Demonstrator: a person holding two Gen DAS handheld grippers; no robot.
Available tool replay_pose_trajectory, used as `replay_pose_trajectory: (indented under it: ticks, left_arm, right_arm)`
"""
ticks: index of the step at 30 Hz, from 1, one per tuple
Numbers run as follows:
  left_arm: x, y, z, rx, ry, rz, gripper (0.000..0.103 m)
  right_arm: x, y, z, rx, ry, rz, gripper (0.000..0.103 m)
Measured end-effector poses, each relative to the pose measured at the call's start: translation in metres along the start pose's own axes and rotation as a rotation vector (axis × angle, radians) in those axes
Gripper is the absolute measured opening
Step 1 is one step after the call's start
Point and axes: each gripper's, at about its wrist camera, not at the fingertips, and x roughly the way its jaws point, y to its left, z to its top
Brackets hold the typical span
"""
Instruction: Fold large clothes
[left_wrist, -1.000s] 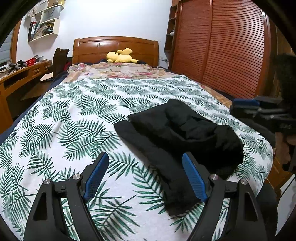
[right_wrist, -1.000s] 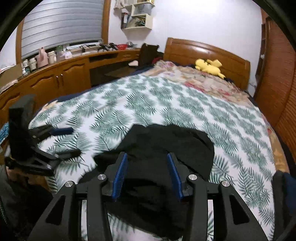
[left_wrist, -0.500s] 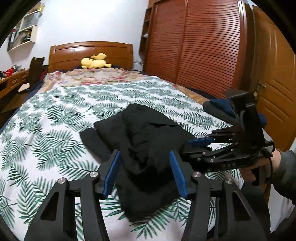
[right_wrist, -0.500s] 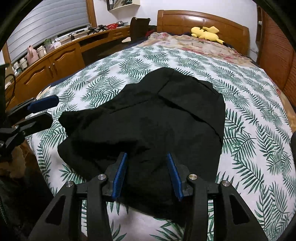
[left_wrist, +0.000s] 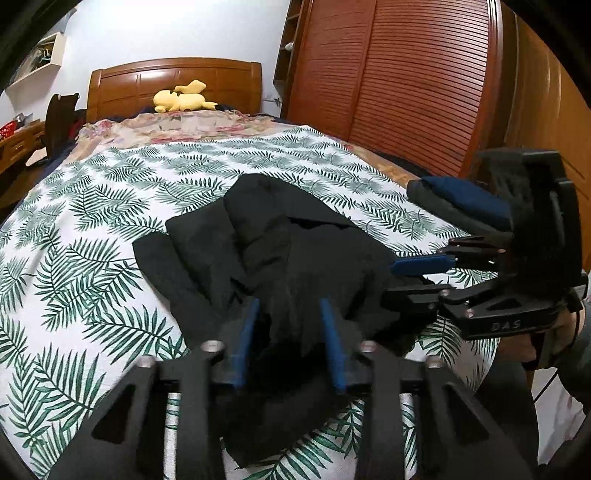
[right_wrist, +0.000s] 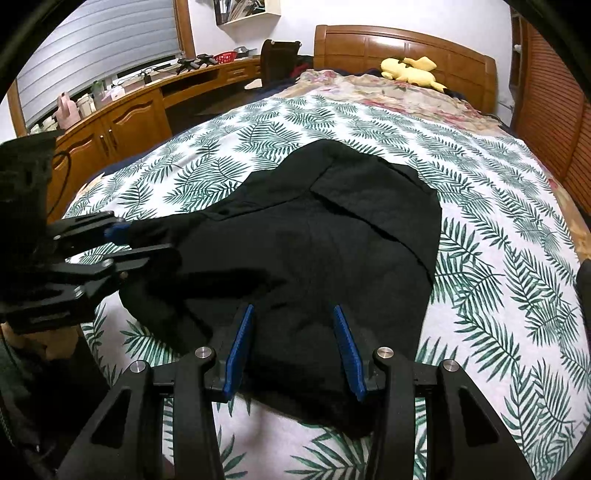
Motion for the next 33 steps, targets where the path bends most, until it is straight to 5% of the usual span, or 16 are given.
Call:
replay_pose_trajectory:
  ticks: [3, 11, 20, 33]
  left_arm:
    - [-0.003, -0.003, 0.000, 0.021, -0.009, 0.028, 0.008]
    - [-0.054, -0.004, -0.013, -0.012, -0.124, 0.073, 0.007]
    - [-0.052, 0.005, -0.058, -0.084, -0.043, 0.113, 0.007]
    - [-0.033, 0.009, -0.063, -0.084, 0.012, 0.128, 0.007]
  right_arm:
    - [-0.005, -0.004, -0.003, 0.009, -0.005, 0.000, 0.046]
    - [-0.025, -0.011, 0.000, 0.017, -0.062, 0.030, 0.046]
    - [-0.011, 0.000, 0.010, -0.028, -0.085, 0.081, 0.046]
    - [0.041, -0.010, -0.016, -0.045, 0.026, 0.049, 0.046]
